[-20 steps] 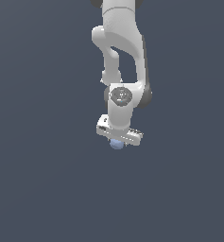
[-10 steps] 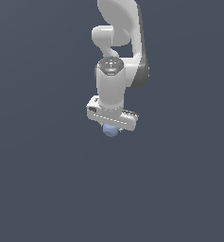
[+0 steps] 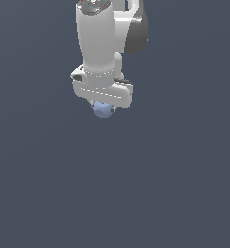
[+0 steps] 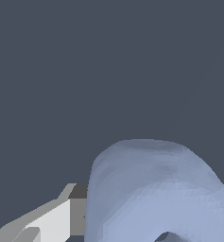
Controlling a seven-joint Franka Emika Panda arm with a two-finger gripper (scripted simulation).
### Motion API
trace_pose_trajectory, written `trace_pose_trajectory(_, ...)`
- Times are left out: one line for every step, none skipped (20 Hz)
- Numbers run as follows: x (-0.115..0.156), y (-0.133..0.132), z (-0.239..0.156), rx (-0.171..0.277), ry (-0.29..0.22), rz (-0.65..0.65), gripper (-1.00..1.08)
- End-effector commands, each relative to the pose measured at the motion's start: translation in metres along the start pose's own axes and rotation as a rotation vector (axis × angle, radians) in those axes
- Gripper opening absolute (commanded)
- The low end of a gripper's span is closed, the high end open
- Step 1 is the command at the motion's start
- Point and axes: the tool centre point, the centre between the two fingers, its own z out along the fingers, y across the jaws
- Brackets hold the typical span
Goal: Pick up the object and move it to a goal position.
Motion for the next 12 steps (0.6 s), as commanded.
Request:
trace_pose_trajectory(-0.004,0.012,-0.029,0.0,-0.001,0.0,-1.0)
trace_pose_trajectory(-0.005,0.017,-0.04,0.0,-0.001,0.0,-1.0)
trace_pose_trajectory(-0.006,0.022,-0.052,0.0,-0.001,0.0,-1.0)
trace_pose_trajectory(-0.007,0.026,-0.063,0.0,-0.001,0.0,-1.0)
trace_pose_trajectory(-0.009,0.031,-0.074,0.0,-0.001,0.0,-1.0)
trace_pose_trajectory(-0.01,0.035,-0.084,0.0,-0.001,0.0,-1.0)
trace_pose_trajectory(-0.011,0.04,-0.095,0.0,-0.001,0.0,-1.0)
trace_pose_trajectory(-0.011,0.044,-0.105,0.0,-0.001,0.0,-1.0)
trace_pose_trajectory(-0.012,0.048,-0.115,0.0,-0.001,0.0,-1.0)
trace_pose_trajectory(-0.013,0.051,-0.124,-0.001,0.0,0.0,-1.0)
trace_pose_trajectory(-0.014,0.055,-0.133,-0.001,0.0,0.0,-1.0)
trace_pose_trajectory(-0.014,0.058,-0.141,-0.001,0.0,0.0,-1.0)
